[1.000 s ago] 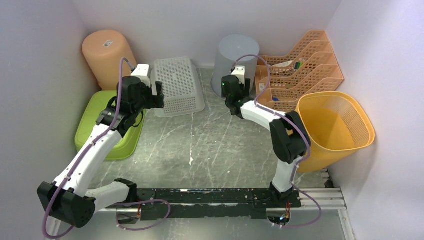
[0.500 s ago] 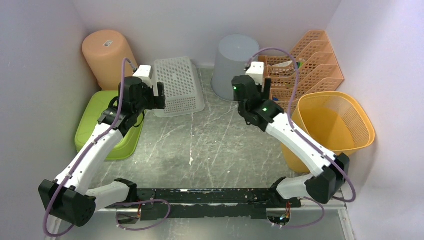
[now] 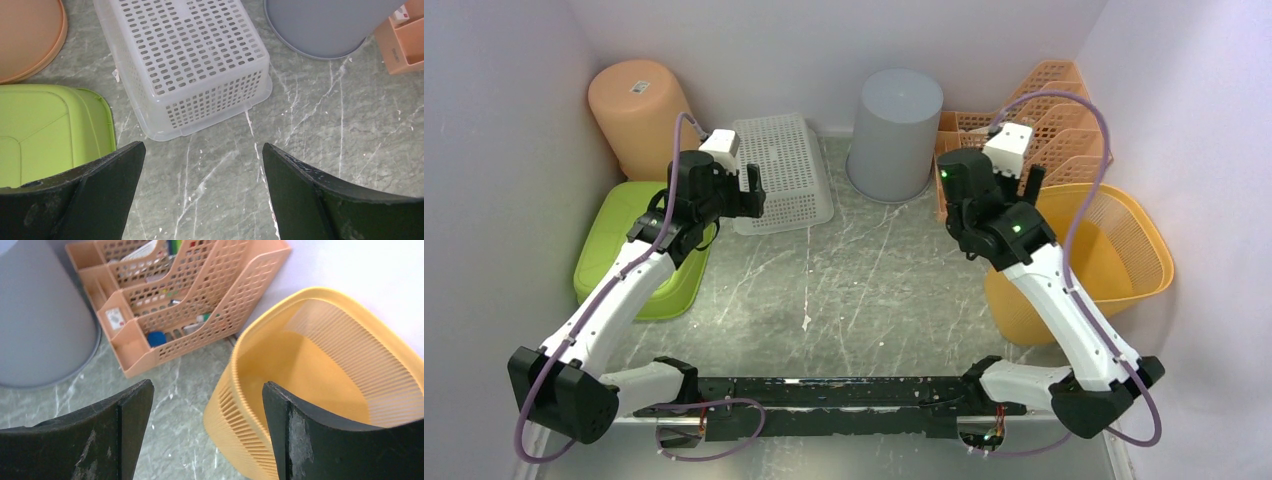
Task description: Turn the large container upside down
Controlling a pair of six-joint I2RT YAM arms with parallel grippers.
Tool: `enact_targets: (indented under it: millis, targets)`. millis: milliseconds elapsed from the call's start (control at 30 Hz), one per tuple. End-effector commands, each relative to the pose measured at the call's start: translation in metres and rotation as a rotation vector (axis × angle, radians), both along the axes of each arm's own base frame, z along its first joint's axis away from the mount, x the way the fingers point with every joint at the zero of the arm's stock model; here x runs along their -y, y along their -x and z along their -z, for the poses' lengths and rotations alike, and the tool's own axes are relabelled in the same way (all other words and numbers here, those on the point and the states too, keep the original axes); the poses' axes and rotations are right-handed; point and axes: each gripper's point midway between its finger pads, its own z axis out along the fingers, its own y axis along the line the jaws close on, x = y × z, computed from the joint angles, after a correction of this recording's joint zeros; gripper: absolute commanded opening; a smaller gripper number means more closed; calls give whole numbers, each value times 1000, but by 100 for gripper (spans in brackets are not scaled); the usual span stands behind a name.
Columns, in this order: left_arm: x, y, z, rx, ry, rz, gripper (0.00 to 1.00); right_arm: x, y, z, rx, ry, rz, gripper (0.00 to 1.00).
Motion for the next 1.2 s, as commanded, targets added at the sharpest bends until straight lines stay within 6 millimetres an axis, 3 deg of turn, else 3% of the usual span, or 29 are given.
enact_targets:
  millis: [0,167,433,667,800,967,1167]
  targets:
    - [15,-3,-19,55,55,48,100,32,23,-20,45,19,135,80]
    - [16,2,-19,53,57,57,100,39,33,-4,24,-6,146,80]
    - [16,12,-25,69,89,62,100,38,35,52,-119,5,109,81]
    - [13,17,-29,74,91,51,100,42,41,54,-104,-9,103,82]
    - [9,17,-32,83,83,34,100,37,41,68,-151,-14,75,81]
    - [8,17,-34,87,84,28,99,25,38,86,-207,-51,5,73]
    - [6,15,-31,85,76,9,100,26,36,79,-184,-43,9,61]
